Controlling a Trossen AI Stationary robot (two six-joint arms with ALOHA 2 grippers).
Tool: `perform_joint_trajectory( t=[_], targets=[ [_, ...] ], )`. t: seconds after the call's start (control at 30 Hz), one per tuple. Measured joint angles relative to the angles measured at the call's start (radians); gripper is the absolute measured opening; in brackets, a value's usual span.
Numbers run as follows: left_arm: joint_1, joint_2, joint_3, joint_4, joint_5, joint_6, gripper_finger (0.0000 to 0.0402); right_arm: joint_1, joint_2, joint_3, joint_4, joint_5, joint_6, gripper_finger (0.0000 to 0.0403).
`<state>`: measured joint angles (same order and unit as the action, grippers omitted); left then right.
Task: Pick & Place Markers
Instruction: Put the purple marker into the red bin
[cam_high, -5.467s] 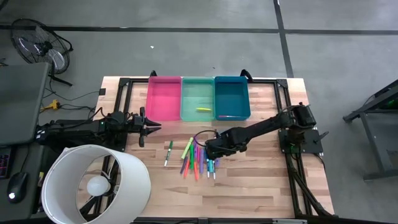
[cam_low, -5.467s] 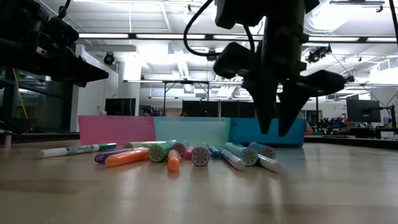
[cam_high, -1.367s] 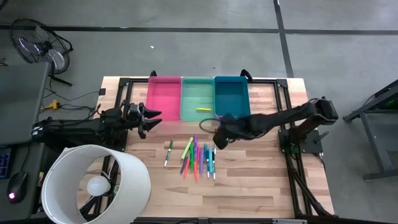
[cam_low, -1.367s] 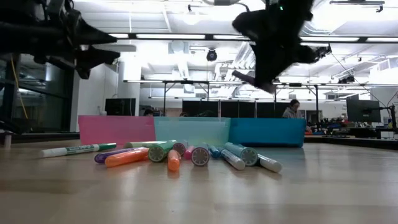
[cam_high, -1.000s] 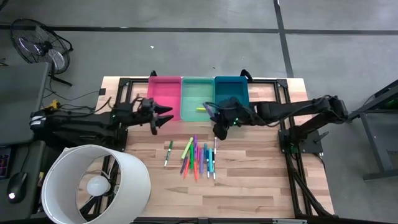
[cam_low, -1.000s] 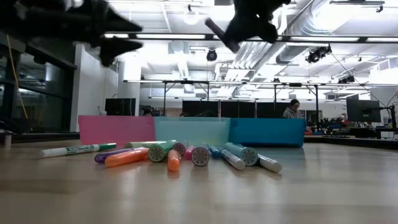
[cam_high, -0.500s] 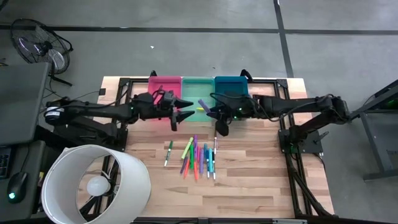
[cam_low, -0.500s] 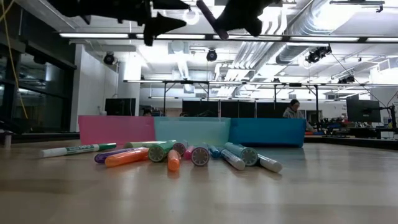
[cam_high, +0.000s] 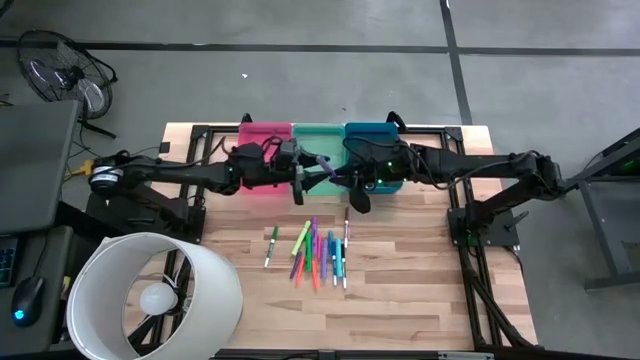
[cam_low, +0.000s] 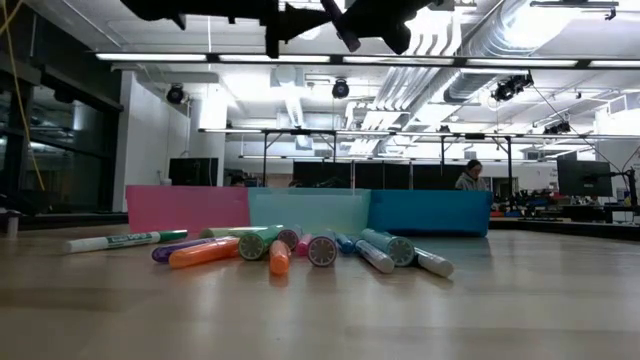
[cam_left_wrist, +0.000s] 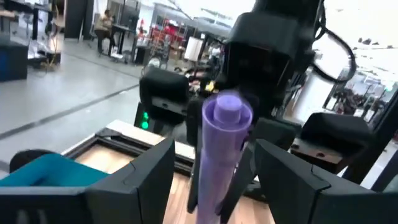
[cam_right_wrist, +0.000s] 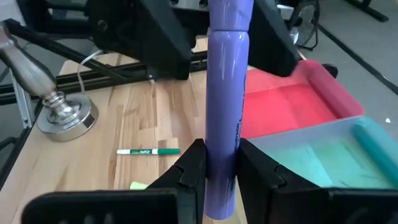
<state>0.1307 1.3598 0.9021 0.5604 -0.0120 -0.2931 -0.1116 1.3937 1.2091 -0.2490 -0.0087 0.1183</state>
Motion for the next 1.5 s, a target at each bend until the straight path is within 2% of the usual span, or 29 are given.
perform_joint_trajectory(
  t=[0.23,0.33,0.43,0.6,1.1,1.17,1.27,1.33,1.5],
  targets=[
    [0.000,0.064,0.053,-0.013,0.003,-0.004,0.0214,0.000,0.000,0.001,0.014,-0.023,-0.015,0.0058],
    [0.000,0.063,0.057,-0.009,0.003,-0.007,0.0196,0.000,0.000,0.001,0.014,-0.028,-0.024,0.0058],
    [0.000,0.062,0.057,-0.023,0.003,-0.008,0.0153,0.000,0.000,0.001,0.013,-0.028,-0.030,0.0058],
    [-0.001,0.058,0.057,-0.034,0.009,0.000,0.0049,0.000,0.000,0.001,0.007,-0.028,-0.025,0.0056],
    [0.000,0.057,0.057,-0.045,0.026,-0.003,0.0054,0.000,0.000,0.001,0.005,-0.026,0.007,0.0056],
    [0.000,0.057,0.057,-0.046,0.029,-0.006,0.0054,0.000,-0.005,0.001,-0.003,-0.024,0.020,0.0089],
    [0.000,0.058,0.057,-0.059,0.022,-0.006,0.0054,-0.006,-0.030,0.001,-0.034,0.000,0.044,0.0162],
    [0.001,0.057,0.057,-0.074,-0.013,-0.002,0.0054,-0.015,-0.055,0.001,-0.080,0.048,0.061,0.0203],
    [0.017,0.058,0.123,-0.272,-0.140,0.014,0.0054,-0.034,-0.133,0.001,-0.223,0.171,0.091,0.0259]
  ],
)
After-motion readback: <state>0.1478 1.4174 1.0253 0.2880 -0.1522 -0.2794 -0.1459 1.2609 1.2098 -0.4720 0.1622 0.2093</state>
